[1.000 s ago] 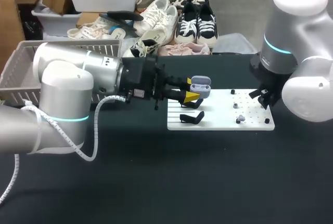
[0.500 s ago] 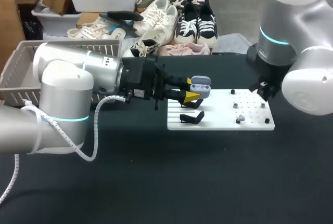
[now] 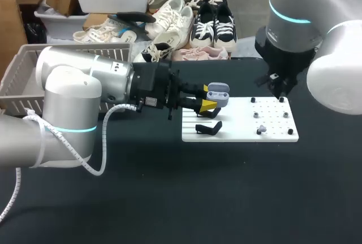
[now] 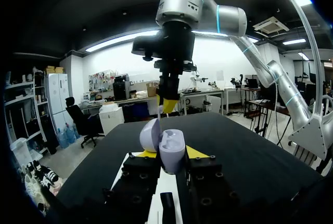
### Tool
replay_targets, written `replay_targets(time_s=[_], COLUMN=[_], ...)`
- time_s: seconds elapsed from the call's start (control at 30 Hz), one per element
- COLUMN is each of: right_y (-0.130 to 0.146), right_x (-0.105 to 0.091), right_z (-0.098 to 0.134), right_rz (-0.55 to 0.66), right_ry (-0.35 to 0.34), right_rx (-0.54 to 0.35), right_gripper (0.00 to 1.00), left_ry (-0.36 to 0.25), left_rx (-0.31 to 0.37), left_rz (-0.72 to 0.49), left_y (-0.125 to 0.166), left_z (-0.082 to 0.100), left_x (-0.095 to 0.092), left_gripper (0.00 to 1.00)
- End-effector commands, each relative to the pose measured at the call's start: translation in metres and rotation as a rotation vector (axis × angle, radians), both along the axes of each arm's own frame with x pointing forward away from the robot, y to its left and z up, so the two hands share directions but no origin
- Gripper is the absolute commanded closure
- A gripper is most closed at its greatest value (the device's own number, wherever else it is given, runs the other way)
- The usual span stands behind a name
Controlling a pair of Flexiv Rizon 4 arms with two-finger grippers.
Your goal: Pick up each earbud case from the left stands, insert the matching earbuds, close the lid, and place the case in the box.
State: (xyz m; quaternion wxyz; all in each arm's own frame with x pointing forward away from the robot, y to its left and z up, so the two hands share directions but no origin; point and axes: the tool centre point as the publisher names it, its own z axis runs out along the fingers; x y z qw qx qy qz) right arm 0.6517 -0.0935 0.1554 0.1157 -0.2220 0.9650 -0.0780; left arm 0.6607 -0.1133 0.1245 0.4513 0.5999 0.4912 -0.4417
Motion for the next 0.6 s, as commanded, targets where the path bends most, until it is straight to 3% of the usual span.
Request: replay_targets(time_s=[0.03,0.2,0.4,0.6], right_y=[0.024,0.058,0.088,0.094], right_x=[-0.033,-0.049,-0.053,-0.055], right_z=[0.040,0.046,0.047,0.050], right_rz=[-0.007,0.004,0.002,0.000], right_ry=[-0.015,0.014,0.009,0.009], right_rx=[-0.027,-0.022,0.003,0.015], right_gripper=[1.00,1.00,1.00,1.00], left_ry=[0.000,0.000,0.000,0.000], left_rx=[0.001,0.001,0.001,0.001], left_rz=[-0.001,-0.001,-0.001,-0.001], left_y=[0.000,0.000,0.000,0.000], left_z=[0.000,0.000,0.000,0.000], left_x=[0.000,0.000,0.000,0.000], left_gripper=[1.00,1.00,1.00,1.00])
